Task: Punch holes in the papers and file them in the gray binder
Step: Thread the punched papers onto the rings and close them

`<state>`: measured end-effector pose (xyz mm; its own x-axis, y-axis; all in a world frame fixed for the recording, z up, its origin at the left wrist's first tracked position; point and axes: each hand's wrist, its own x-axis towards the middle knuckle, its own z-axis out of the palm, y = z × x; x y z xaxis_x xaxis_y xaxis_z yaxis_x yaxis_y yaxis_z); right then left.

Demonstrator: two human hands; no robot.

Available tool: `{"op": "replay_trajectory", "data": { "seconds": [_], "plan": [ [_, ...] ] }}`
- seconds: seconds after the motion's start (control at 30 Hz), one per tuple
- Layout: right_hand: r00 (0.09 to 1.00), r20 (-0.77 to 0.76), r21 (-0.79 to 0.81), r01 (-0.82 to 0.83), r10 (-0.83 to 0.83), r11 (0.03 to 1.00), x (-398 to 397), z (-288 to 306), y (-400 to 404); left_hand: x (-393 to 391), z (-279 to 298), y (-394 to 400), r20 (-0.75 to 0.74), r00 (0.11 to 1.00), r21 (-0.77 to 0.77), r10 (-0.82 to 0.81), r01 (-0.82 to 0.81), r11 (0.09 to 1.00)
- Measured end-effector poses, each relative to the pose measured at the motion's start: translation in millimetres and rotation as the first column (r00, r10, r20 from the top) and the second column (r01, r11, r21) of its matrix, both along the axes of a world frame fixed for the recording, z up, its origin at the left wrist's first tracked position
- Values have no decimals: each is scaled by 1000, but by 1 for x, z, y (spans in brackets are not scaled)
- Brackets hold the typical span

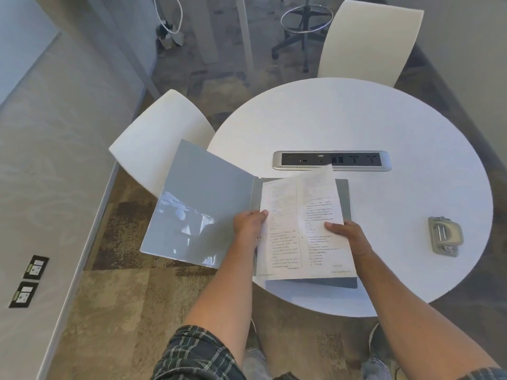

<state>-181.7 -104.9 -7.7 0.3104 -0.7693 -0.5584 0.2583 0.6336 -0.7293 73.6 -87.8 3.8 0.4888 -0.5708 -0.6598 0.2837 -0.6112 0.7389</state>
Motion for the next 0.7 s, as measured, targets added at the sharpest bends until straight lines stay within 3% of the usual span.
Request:
{"op": "replay_trajectory", "data": {
  "seconds": [0.1,0.3,0.7],
  "plan": [
    [987,-149,-20,63,-65,998,-1,-17,-1,6,-6,-2,89,995,32,-33,30,999],
    [953,-303,-45,8,-21,999,0,-31,1,7,-15,-14,219,971,83,-91,74,994],
    [933,-348,-85,63,-89,994,-3,-42,8,6,-27,-24,67,998,30,13,-15,999]
  ]
}}
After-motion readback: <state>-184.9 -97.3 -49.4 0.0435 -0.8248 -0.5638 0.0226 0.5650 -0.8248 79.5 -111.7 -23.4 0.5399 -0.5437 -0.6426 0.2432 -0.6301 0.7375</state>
